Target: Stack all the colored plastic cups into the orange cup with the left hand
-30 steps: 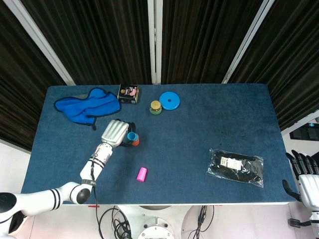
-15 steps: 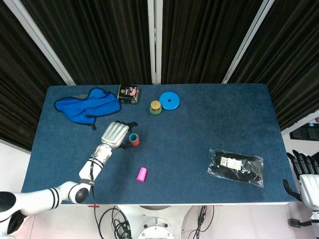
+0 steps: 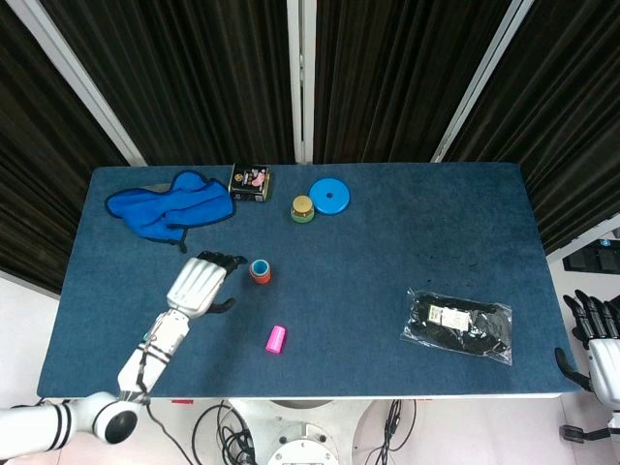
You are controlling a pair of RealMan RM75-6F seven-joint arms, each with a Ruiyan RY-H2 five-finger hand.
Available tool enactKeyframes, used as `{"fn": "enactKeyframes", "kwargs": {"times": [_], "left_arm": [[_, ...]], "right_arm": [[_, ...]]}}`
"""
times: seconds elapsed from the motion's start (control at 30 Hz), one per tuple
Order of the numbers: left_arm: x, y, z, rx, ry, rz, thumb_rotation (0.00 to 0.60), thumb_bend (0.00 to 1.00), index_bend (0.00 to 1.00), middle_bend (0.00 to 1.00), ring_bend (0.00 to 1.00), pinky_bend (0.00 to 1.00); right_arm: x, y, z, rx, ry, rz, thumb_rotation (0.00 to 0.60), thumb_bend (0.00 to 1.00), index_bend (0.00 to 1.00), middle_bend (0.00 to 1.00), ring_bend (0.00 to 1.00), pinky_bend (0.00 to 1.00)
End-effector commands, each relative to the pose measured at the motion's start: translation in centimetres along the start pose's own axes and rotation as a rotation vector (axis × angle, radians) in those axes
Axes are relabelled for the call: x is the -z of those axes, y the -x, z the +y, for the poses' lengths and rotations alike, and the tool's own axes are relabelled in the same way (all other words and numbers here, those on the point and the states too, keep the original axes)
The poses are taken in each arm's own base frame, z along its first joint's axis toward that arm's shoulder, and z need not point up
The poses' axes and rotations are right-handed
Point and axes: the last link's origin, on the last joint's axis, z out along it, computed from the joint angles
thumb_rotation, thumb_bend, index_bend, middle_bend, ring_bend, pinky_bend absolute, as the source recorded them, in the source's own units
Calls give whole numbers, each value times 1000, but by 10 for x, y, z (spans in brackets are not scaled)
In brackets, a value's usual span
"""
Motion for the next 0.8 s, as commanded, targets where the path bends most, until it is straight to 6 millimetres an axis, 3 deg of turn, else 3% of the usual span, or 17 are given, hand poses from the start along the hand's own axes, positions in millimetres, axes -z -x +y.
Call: {"fn": "enactKeyframes", "kwargs": {"times": [0.03, 0.2, 0.33, 0.47, 0.8], "left_arm": [[33, 12, -1, 16, 1, -29, 600, 189, 216, 326, 286, 327], [50, 36, 8, 73, 18, -49, 600, 176, 161, 290, 266, 315], [54, 48, 18, 119, 27, -51, 600, 165, 112, 190, 165, 233], [50, 55, 30, 137, 47, -17, 600, 162, 93, 117, 92, 138], [36, 80, 49, 122, 63, 25, 600, 162, 46, 79, 60, 126]], "right_arm": [[1, -4, -1, -8, -5, 20, 600, 327, 0, 0, 0, 0], [1, -7, -2, -7, -5, 31, 600, 327, 0, 0, 0, 0], [2, -9, -1, -9, -1, 40, 600, 327, 0, 0, 0, 0], [2, -10, 0, -13, 4, 41, 600, 327, 0, 0, 0, 0], [3, -10, 5, -24, 3, 41, 600, 327, 0, 0, 0, 0]]}}
